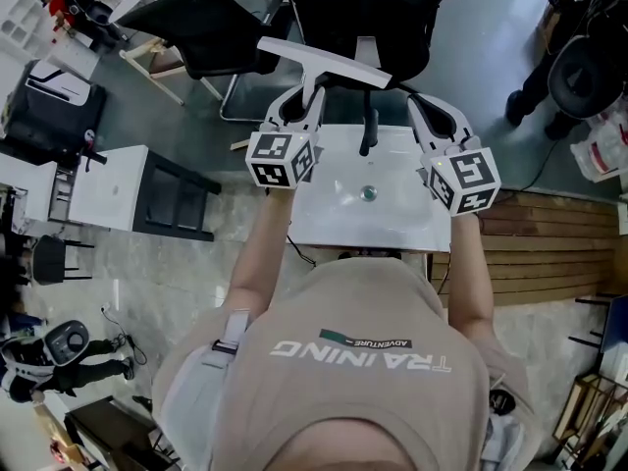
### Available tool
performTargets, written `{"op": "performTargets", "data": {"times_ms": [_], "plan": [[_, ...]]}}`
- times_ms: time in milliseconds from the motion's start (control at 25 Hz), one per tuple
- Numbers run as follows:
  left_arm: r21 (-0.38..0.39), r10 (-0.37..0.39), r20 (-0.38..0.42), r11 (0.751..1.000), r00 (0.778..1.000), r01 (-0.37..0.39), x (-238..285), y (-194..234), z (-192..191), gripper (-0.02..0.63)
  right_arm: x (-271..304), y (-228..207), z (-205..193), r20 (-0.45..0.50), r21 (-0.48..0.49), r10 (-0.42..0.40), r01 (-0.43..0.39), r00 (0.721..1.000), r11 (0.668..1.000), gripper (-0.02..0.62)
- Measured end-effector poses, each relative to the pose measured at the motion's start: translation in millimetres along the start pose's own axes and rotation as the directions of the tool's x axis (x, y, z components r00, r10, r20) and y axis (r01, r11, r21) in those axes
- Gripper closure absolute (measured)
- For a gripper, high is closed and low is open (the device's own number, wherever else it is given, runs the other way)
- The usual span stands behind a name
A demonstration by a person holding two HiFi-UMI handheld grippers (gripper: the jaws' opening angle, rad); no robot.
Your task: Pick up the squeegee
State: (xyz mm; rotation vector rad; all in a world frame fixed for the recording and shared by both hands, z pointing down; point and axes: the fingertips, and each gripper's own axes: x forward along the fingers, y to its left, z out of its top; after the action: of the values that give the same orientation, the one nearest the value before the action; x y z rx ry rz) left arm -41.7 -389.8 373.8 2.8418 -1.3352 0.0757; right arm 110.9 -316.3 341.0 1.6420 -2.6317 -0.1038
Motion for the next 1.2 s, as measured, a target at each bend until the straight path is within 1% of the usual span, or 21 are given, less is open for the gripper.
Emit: {"op": "performTargets", "data": {"times_ms": [400,720,1200], "plan": [[0.004,0.001,0.002,1.000,1.000,-0.001,0,1,6,0.525,2,-1,0,-0.008,0.009,0.000,0.000,1.000,1.000,0.560],[0.010,-0.001,0.012,1.000,1.000,0.001,-1,-1,10,0.525,-2,0,4,-0.004,-0.012,-0.002,0.002,1.000,1.000,0.561],[0.015,-0.008,0.021,1.000,1.000,0.008,1,-4,15,0.525,-5,-3,8,0.001,-0.015,-0.006,0.006,1.000,1.000,0.561]]}}
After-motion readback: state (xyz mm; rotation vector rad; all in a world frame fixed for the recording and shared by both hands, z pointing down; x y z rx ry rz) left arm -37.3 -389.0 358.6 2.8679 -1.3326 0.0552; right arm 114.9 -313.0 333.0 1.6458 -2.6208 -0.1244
